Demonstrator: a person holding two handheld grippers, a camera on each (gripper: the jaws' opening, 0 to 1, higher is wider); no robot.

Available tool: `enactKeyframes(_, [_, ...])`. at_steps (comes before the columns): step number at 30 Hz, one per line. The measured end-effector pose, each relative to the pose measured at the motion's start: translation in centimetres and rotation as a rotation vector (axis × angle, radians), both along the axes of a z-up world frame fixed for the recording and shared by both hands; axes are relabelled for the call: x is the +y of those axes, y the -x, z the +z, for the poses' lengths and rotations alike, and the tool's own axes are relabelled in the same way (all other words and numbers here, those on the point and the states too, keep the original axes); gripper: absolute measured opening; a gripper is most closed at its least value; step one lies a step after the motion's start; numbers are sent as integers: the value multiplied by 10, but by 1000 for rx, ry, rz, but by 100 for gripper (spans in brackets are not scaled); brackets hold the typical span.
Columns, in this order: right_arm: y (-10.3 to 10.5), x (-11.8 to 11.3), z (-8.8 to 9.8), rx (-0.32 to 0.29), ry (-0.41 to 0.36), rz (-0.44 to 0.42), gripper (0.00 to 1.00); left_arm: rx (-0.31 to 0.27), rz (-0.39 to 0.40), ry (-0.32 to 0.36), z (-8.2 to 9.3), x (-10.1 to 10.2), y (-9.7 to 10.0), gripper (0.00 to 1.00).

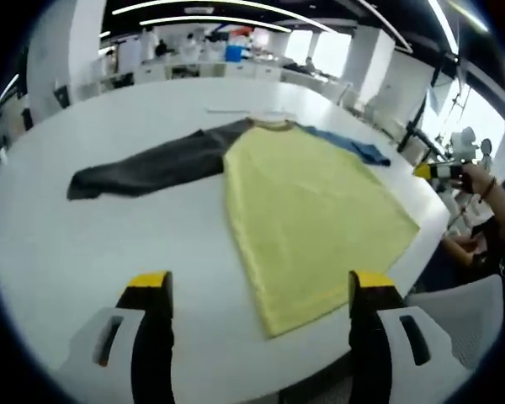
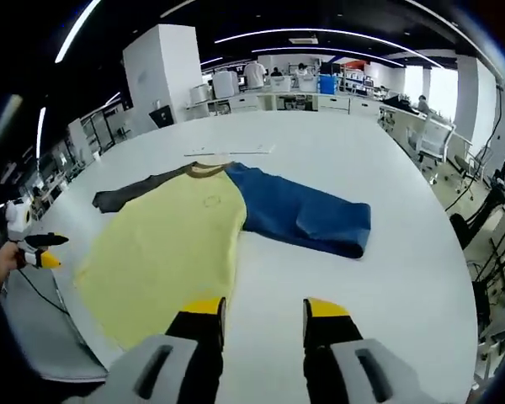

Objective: Fold the garment on the visible template until the final outline fits inside the template.

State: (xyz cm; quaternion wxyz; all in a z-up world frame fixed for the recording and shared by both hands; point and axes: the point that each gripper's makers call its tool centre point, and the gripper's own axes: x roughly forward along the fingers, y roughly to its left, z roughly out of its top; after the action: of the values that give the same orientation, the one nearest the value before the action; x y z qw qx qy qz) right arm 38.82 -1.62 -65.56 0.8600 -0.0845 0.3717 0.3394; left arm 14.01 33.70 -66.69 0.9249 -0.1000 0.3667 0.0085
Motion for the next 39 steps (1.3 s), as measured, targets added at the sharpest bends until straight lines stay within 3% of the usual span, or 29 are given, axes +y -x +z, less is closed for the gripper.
enactKeyframes(11, [-40,18,-1,-13,-9,4,37,-22,-20,-43,14,2,-7,99])
enactKeyframes(23, [-90,29,-26,-37,45,20,36,-54,-39,-37,31,-3,-17,99])
enactKeyframes(29, [-100,40,-36,-30,30,43,33,-65,-55,-33,40,-5,-22,99])
enactKeyframes(39, [-104,47,-54,3,87,96,24,-66,-57,-20,43,-5,-24,98])
